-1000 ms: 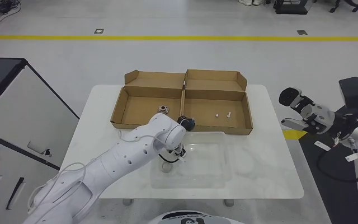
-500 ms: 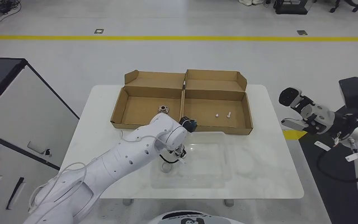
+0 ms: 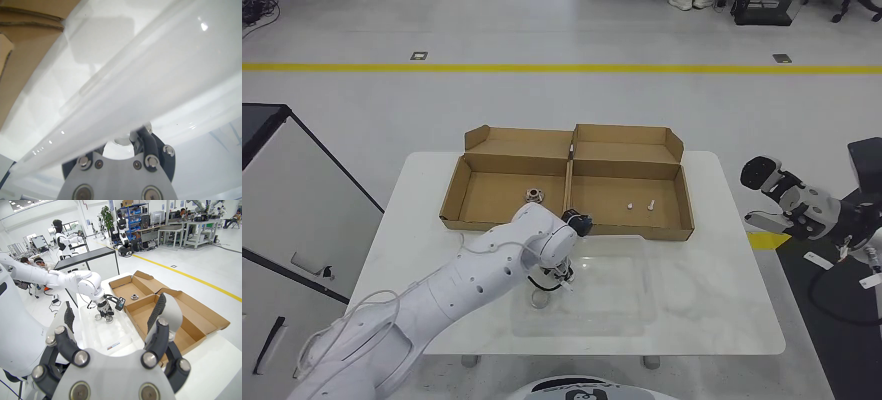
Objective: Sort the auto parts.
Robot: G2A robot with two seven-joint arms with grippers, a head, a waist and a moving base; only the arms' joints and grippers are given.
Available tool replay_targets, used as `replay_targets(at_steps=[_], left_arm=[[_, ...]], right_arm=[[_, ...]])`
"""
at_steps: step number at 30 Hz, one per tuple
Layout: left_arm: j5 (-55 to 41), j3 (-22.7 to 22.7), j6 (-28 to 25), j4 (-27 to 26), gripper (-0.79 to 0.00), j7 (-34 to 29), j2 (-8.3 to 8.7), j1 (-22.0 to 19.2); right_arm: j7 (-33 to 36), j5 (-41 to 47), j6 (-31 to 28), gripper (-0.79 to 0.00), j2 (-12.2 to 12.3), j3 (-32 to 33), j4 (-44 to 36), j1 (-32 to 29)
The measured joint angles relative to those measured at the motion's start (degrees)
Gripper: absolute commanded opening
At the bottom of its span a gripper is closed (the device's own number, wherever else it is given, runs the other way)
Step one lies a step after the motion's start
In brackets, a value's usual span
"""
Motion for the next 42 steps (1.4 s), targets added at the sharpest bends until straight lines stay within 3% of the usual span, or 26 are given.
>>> replay_targets(at_steps=[6,10,18,27,35,42], left_arm=[[0.91,0.36,0.42,0.59,-0.576,0.00,-0.33,-0.03],[1.78,0.47,0.88,0.76,-0.785,0.00,-0.52,-0.05],[2.71,-0.40,1.17,-1.08,-0.785,0.00,-0.40,0.42],[3.11,-4.74,1.54,-10.78,-0.785,0.00,2.13,2.14],[-2.60,-13.59,-2.23,-21.71,-0.785,0.48,5.42,6.52],[-15.06,-23.87,-10.65,-21.97,-0.785,6.48,7.25,11.89]], right_arm=[[0.00,0.00,0.00,0.000,0.00,0.00,0.00,0.00],[0.00,0.00,0.00,0.000,0.00,0.00,0.00,0.00],[0.00,0.00,0.00,0.000,0.00,0.00,0.00,0.00],[0.00,0.00,0.00,0.000,0.00,0.00,0.00,0.00],[0.00,0.00,0.00,0.000,0.00,0.00,0.00,0.00],[0.00,0.00,0.00,0.000,0.00,0.00,0.00,0.00]])
